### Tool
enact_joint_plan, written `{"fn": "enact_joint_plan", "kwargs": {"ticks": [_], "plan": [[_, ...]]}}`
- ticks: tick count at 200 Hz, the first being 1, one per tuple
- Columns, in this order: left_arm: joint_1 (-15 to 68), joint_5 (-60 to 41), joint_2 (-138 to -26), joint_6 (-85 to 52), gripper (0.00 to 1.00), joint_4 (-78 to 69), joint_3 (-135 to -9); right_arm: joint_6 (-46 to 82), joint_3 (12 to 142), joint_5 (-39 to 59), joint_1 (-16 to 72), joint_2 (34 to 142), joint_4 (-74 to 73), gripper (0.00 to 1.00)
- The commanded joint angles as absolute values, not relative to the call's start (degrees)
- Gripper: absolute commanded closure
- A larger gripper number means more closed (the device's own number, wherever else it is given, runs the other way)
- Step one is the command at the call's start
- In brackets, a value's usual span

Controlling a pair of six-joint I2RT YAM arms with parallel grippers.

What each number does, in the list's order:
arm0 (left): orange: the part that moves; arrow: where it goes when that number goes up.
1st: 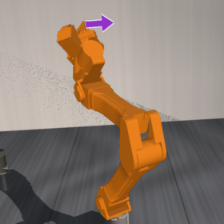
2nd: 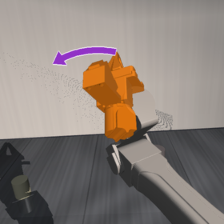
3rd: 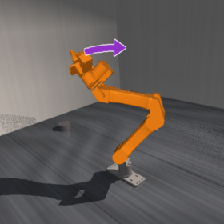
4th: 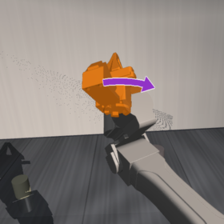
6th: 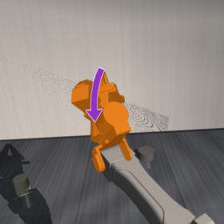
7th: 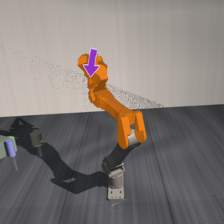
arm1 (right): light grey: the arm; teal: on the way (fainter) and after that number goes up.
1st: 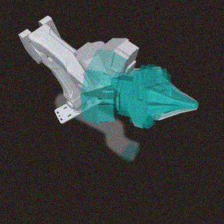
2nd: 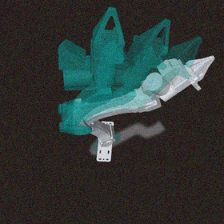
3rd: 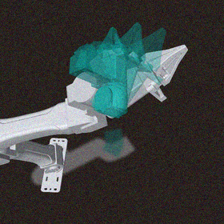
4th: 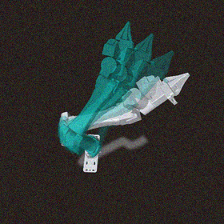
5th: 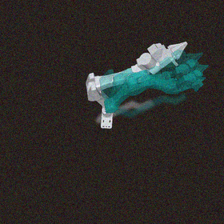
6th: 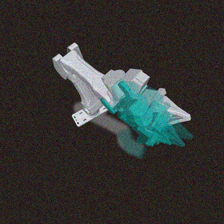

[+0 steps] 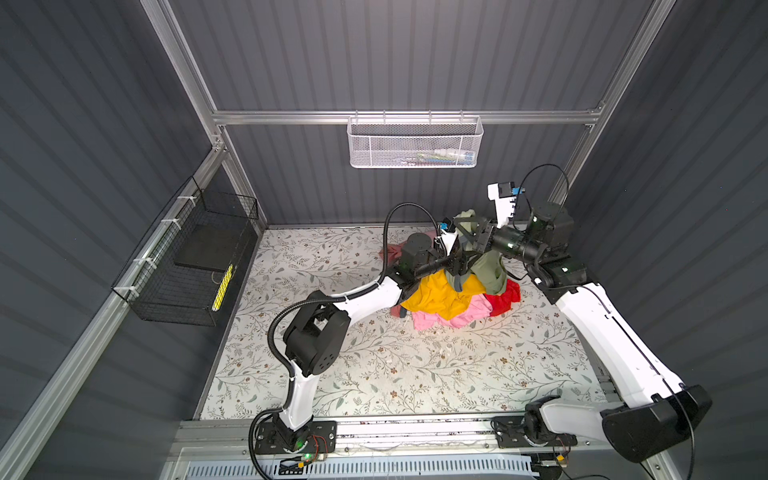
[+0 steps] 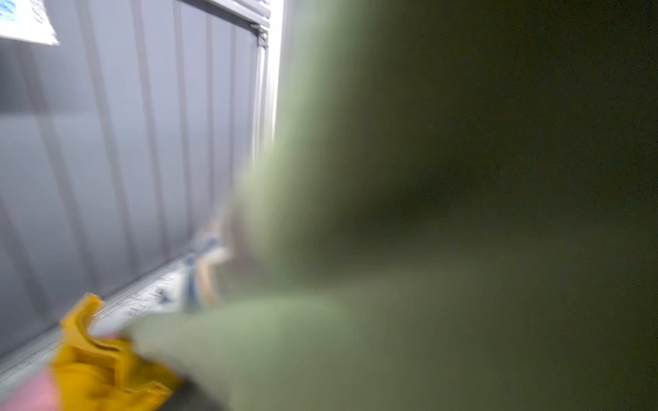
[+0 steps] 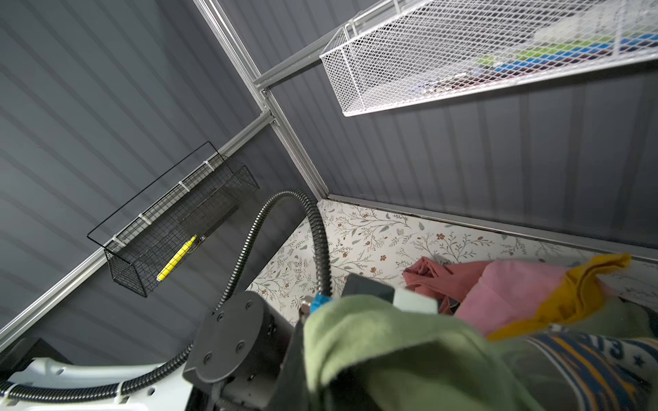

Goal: Pick out a specific cloth from the pile
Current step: 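Lift the green sweatshirt with the right gripper while the left gripper reaches toward it, then grasp the green sweatshirt with the left gripper and release the right gripper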

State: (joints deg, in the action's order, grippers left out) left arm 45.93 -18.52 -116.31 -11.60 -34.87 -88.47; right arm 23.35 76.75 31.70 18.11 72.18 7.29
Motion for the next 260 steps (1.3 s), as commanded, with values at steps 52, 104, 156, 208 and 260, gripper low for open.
{"fn": "enact_joint_plan", "kwargs": {"ticks": [52,104,156,208,260], "plan": [[45.5,-11.8,-110.5,-6.1,1.00,-34.9,-89.1,22.0,64.4,23.5,14.7,61.7,9.0,0.73],[45.5,-9.1,-104.1,-0.8,1.00,-28.7,-89.4,19.4,53.8,9.7,9.8,54.6,11.6,0.11],[45.5,-5.9,-98.9,3.9,1.00,-24.3,-90.2,15.2,43.9,1.0,7.3,51.1,9.9,0.01],[45.4,1.6,-93.6,10.0,1.00,-20.4,-88.0,13.6,34.4,1.0,6.5,50.7,1.4,0.01],[44.5,14.0,-83.5,15.7,1.00,-14.6,-83.6,11.5,27.6,-1.5,6.4,50.0,-5.4,0.01]]}}
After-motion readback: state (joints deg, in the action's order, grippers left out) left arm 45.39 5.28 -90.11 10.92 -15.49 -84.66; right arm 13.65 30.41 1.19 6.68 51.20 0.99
